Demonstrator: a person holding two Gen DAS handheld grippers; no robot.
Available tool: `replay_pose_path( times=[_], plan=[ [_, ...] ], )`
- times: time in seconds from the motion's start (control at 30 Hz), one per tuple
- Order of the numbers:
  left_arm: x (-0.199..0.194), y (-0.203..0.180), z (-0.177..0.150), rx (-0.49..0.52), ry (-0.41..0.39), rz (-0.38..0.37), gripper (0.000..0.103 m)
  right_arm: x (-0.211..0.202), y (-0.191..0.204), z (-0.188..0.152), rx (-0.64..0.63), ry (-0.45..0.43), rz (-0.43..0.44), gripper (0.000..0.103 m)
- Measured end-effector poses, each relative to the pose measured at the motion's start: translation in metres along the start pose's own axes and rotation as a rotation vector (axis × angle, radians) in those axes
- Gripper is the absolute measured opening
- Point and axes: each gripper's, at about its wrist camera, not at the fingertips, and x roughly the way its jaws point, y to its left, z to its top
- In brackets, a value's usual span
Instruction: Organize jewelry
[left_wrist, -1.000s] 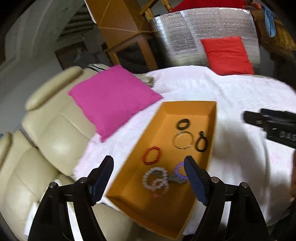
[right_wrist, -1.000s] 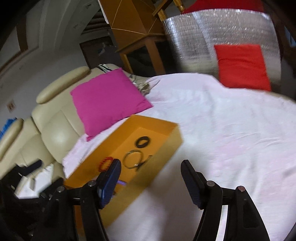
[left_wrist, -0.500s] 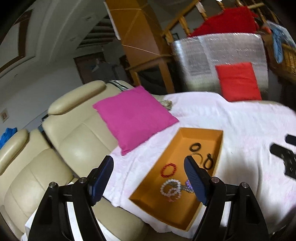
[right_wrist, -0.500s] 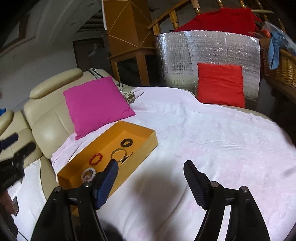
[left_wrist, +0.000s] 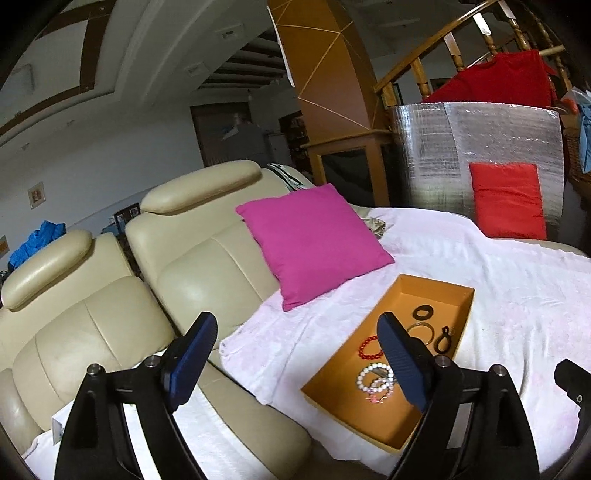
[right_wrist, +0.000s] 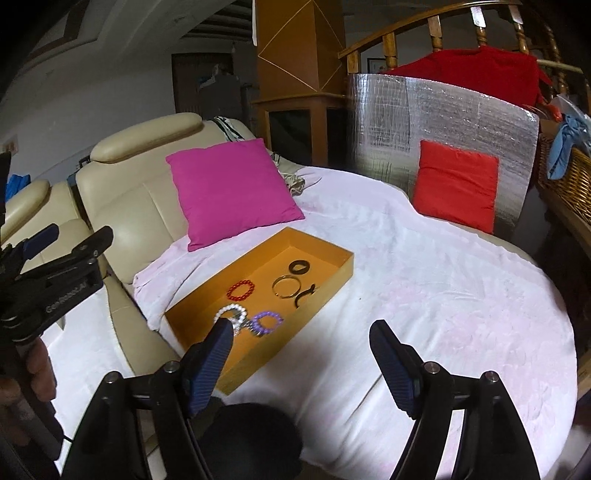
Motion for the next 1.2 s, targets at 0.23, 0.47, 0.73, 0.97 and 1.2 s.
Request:
replay_pose_path(
  times=[0.23, 0.47, 0.73, 0.97, 1.2],
  plan=[
    [-0.017, 0.019, 0.002, -0.044, -0.027, 0.020, 0.093, -0.011, 0.005, -0.003, 0.019, 0.006, -0.047, 0.079],
    [-0.029, 0.025, 0.003, -0.044, -0.058, 0.026, 0.094, -0.017, 0.005, 0.000, 0.037, 0.015, -0.038, 0.079],
    [-0.031, 0.027, 0.000, -0.045, -0.058, -0.008, 0.094, -0.012, 0.011, 0.000, 0.027, 0.035, -0.034, 0.079],
    [-0.026, 0.031, 0.000, -0.060, -0.047, -0.029, 0.094, -0.013, 0.017, 0.004, 0.019, 0.038, -0.039, 0.079],
    [-0.026, 0.035, -0.001, -0.066, -0.054, -0.020, 0.094, -0.013, 0.027, 0.007, -0.003, 0.034, -0.033, 0.079]
  ],
)
